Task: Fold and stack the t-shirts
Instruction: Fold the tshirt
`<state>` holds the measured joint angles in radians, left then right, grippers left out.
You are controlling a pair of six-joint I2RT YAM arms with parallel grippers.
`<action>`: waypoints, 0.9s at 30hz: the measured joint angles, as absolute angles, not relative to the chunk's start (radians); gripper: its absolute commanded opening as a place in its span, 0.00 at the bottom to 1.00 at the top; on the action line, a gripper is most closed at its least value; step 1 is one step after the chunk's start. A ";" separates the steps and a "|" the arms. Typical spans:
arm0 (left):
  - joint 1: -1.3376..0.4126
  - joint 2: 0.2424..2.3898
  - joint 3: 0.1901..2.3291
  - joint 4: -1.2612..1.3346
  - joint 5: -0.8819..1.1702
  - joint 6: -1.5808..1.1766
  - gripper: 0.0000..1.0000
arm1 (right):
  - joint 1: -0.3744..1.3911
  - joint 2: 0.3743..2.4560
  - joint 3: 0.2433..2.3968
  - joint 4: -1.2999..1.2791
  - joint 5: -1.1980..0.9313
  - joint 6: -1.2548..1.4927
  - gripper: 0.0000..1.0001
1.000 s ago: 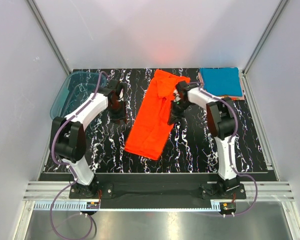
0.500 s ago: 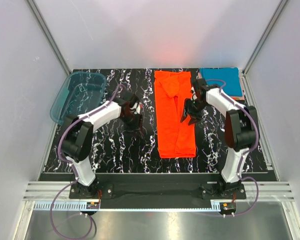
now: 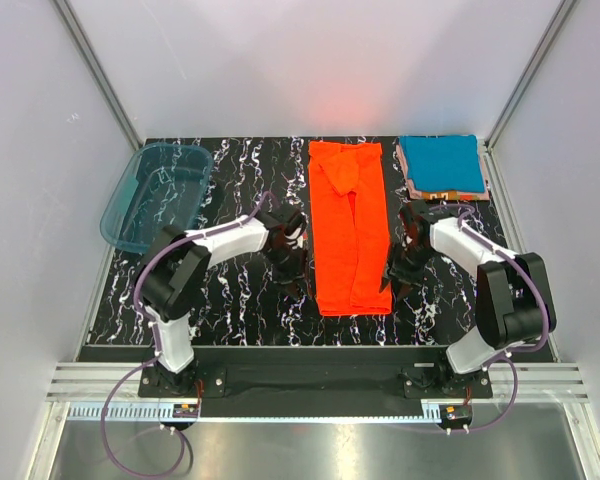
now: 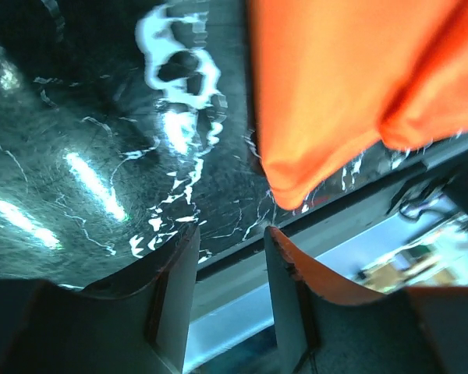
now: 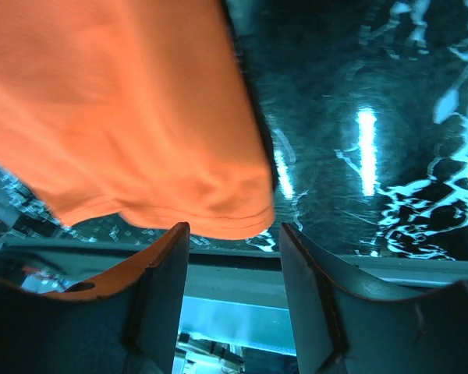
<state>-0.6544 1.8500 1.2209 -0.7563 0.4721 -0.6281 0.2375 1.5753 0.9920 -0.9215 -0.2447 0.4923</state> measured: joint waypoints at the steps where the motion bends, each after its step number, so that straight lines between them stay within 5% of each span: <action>1: -0.658 1.862 1.221 -0.758 0.471 -0.658 0.44 | 0.237 1.575 0.982 -0.923 -0.237 0.503 0.58; 27: -0.759 1.992 1.290 -0.794 0.409 -1.101 0.44 | 0.286 1.549 0.953 -0.916 -0.111 0.556 0.56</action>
<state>-0.7593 1.9923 1.2903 -0.7944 0.4091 -1.1011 0.2863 1.5490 0.9535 -0.9157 -0.1112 0.5564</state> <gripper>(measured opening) 0.454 0.567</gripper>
